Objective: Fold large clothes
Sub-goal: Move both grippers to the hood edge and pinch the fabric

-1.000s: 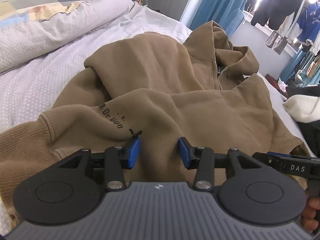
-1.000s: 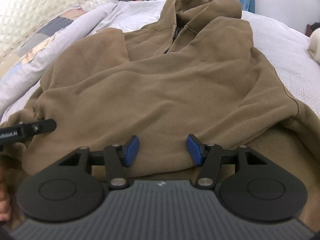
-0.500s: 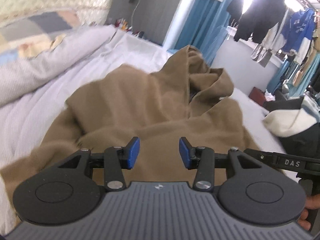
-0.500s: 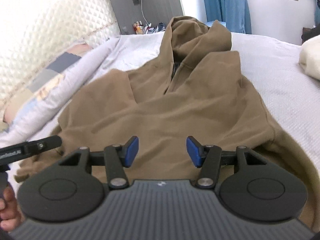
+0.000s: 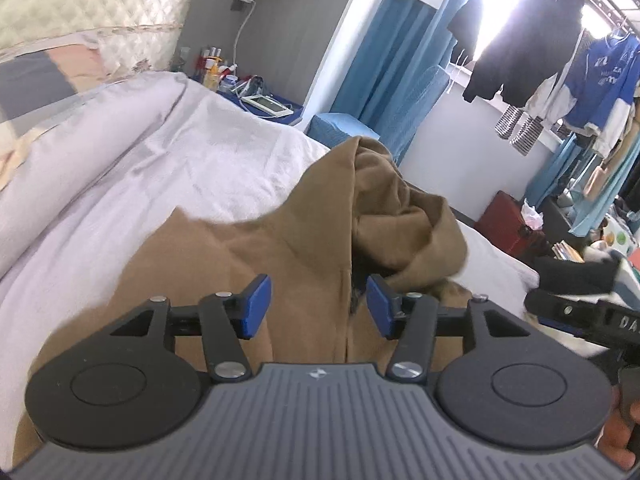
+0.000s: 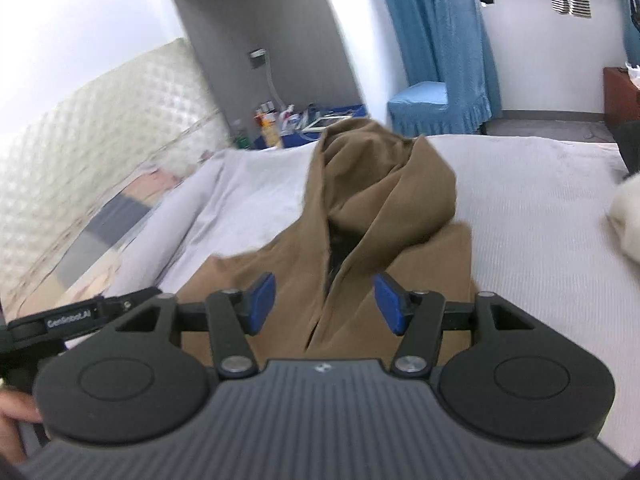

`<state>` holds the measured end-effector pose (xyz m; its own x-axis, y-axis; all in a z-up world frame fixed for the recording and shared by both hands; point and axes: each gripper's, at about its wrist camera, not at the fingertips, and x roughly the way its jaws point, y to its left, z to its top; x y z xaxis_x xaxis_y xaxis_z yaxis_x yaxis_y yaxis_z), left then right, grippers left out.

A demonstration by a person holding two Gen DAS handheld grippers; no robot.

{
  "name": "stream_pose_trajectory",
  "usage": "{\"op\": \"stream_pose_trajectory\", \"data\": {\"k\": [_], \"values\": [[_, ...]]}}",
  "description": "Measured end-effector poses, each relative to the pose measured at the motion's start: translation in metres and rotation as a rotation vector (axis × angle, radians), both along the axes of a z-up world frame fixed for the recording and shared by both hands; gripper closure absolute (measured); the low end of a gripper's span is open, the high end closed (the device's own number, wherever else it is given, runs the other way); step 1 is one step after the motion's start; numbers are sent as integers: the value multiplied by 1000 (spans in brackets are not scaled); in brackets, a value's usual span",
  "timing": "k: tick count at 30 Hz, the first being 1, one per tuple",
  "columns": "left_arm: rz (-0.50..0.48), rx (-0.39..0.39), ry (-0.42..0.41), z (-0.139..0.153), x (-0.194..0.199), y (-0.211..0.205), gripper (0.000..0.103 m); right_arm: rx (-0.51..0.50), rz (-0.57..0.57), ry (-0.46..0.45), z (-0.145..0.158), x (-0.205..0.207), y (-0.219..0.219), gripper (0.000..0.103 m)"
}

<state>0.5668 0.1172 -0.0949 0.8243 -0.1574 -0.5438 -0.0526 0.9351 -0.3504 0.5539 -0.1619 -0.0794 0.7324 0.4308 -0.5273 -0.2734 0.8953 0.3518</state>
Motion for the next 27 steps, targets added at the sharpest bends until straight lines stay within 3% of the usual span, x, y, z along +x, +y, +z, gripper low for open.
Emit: {"op": "stream_pose_trajectory", "data": {"k": [2,8,13,19,25,26,27], "values": [[-16,11,-1,-6,40,4,43,21,-32,7,-6,32,-2,21],[-105,-42,-7,-37,161,6,40,35,-132,45,-36,133,0,21],[-166,-28,22,-62,256,-16,39,-40,-197,51,-55,202,10,21],[-115,42,26,-65,337,-44,39,-73,-272,76,-68,275,-4,21],[-65,61,58,-67,388,-46,39,-3,-281,245,-94,335,-16,31],[-68,52,65,-67,393,-44,43,12,-261,281,-100,340,-14,44],[-67,55,66,-66,395,-43,48,23,-240,309,-105,343,-13,50]]}}
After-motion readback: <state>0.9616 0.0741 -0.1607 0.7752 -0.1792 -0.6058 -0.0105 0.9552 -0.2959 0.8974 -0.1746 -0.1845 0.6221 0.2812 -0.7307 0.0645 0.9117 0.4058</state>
